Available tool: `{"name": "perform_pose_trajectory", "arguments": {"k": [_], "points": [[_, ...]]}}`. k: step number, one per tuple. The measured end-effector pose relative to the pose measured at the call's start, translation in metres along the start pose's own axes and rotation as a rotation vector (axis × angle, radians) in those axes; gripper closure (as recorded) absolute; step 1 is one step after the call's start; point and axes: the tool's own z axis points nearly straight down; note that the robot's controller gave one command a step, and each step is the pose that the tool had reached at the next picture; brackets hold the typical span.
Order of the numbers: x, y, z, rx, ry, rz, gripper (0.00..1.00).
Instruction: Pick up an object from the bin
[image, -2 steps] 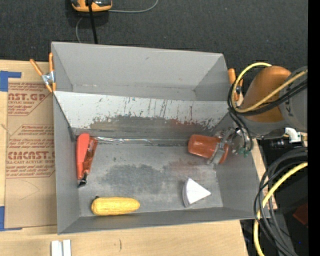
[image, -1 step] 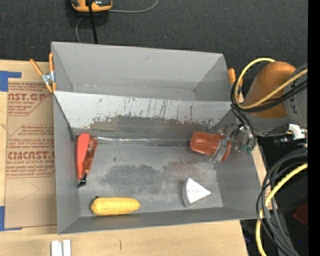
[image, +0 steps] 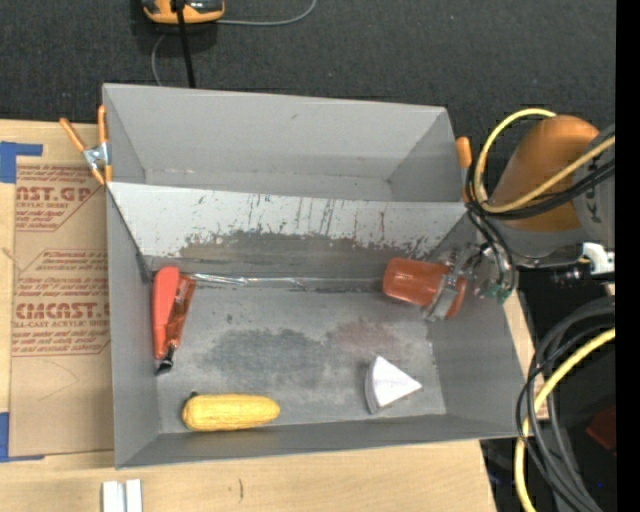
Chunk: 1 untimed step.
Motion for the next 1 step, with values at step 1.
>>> {"name": "perform_pose_trajectory", "arguments": {"k": [1], "points": [[-0.0001,0.0004,-0.006,0.0,0.0,0.0,1.0]]}}
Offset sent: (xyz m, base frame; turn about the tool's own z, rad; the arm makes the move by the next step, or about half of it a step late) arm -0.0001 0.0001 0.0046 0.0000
